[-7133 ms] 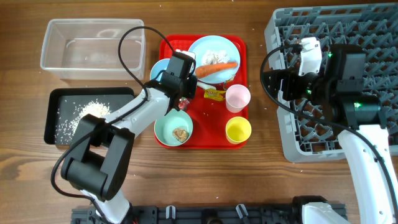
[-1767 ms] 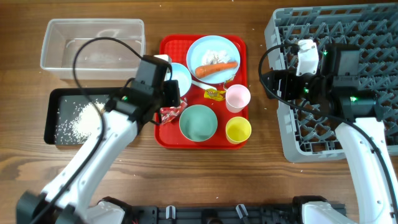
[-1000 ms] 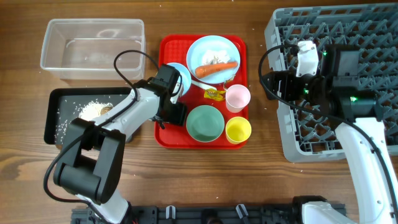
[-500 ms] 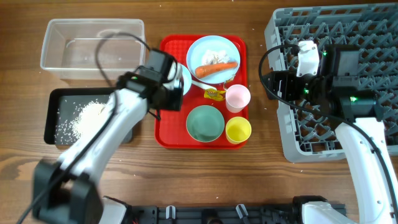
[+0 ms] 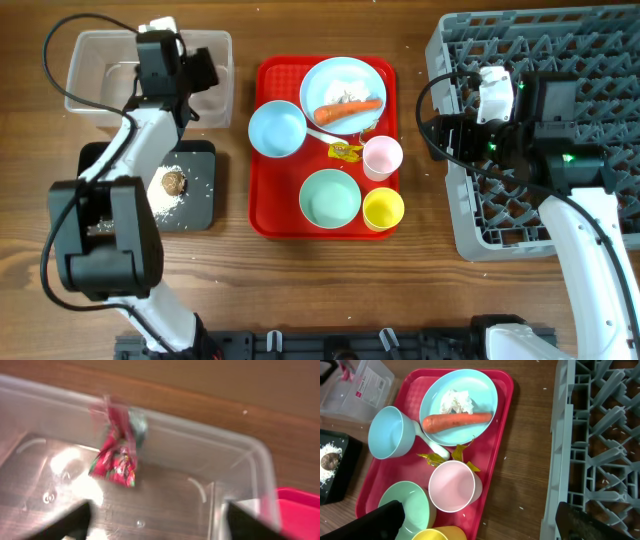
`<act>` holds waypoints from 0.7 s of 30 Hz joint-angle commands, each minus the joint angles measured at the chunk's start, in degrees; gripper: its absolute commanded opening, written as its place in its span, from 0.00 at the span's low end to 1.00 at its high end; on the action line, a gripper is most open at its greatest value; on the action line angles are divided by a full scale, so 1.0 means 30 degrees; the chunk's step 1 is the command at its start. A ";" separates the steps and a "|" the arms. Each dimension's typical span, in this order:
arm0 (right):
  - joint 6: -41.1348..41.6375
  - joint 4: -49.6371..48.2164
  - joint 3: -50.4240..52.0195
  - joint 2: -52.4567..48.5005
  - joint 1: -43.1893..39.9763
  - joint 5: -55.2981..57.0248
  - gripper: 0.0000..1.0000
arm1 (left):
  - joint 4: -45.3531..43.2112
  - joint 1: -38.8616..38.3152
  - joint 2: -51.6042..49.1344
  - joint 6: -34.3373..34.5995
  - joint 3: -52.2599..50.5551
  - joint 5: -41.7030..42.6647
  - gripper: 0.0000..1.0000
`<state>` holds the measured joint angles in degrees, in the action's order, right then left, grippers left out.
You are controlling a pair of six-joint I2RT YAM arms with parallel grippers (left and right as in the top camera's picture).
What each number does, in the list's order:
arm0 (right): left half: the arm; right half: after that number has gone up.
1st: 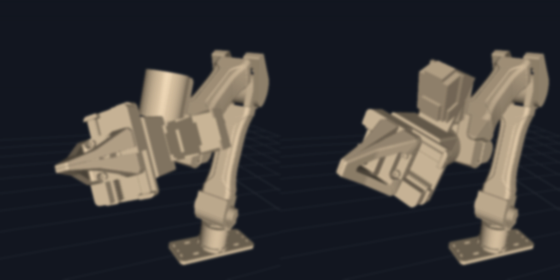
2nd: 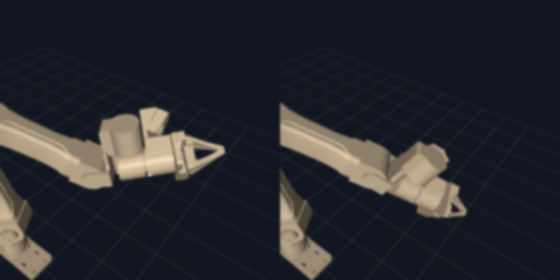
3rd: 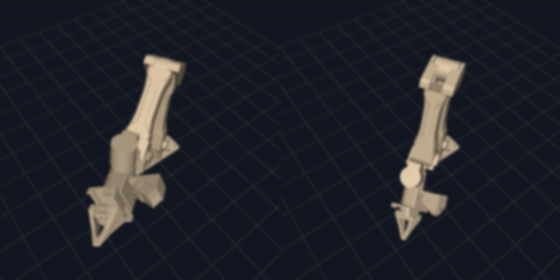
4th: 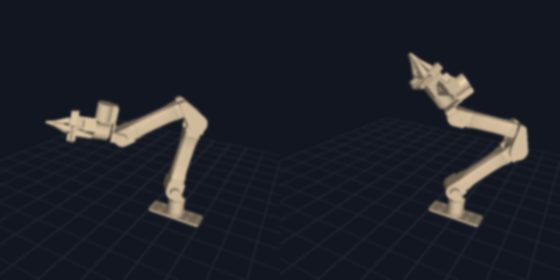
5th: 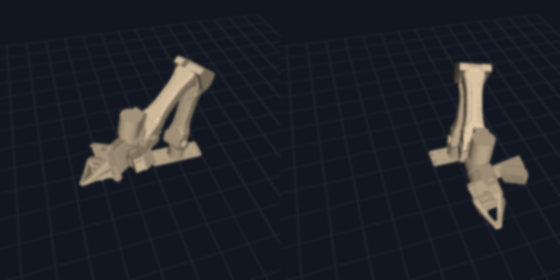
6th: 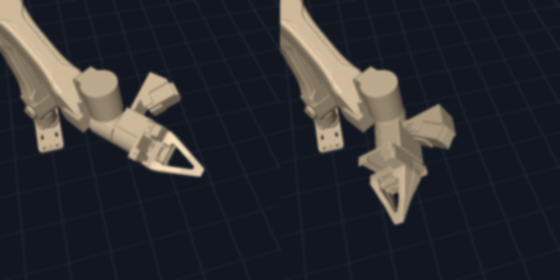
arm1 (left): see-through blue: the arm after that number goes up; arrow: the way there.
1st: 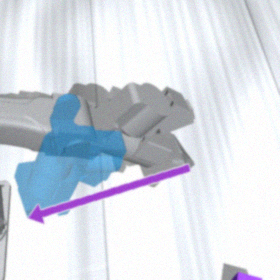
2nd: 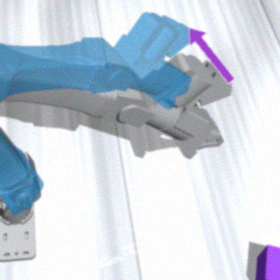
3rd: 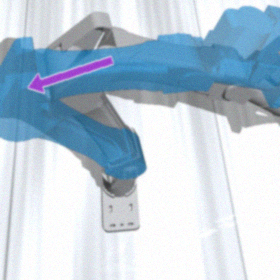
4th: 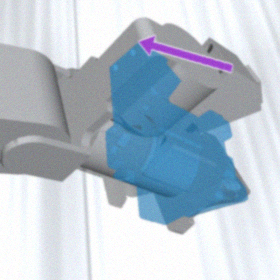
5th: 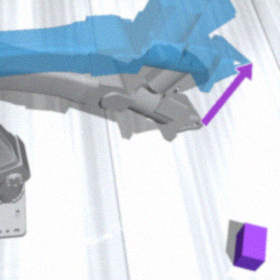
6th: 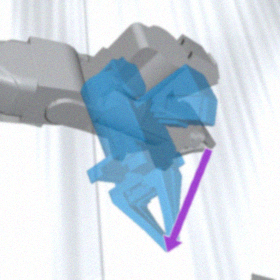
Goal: Sort waste into correct bins and load items into the dishwasher rack
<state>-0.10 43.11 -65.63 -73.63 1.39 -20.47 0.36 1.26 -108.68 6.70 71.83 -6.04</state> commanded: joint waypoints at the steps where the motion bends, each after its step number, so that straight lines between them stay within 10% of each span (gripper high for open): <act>1: 0.0095 0.0000 -0.0335 -0.0051 -0.0044 0.0182 1.00 | -0.0277 0.0036 0.0474 -0.0080 0.0087 -0.0044 1.00; 12: 0.0095 -0.0102 -0.0335 -0.0051 -0.0044 0.0182 1.00 | 1.0928 -0.6331 0.5996 -0.0102 0.0080 0.4510 1.00; 21: 0.0095 -0.0270 -0.0335 -0.0051 -0.0044 0.0189 1.00 | 0.7664 -1.0987 0.1712 -0.1129 0.0080 0.4401 0.96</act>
<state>-0.10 42.46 -65.63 -73.65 1.39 -20.47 26.70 -31.05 -99.74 4.54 72.27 6.04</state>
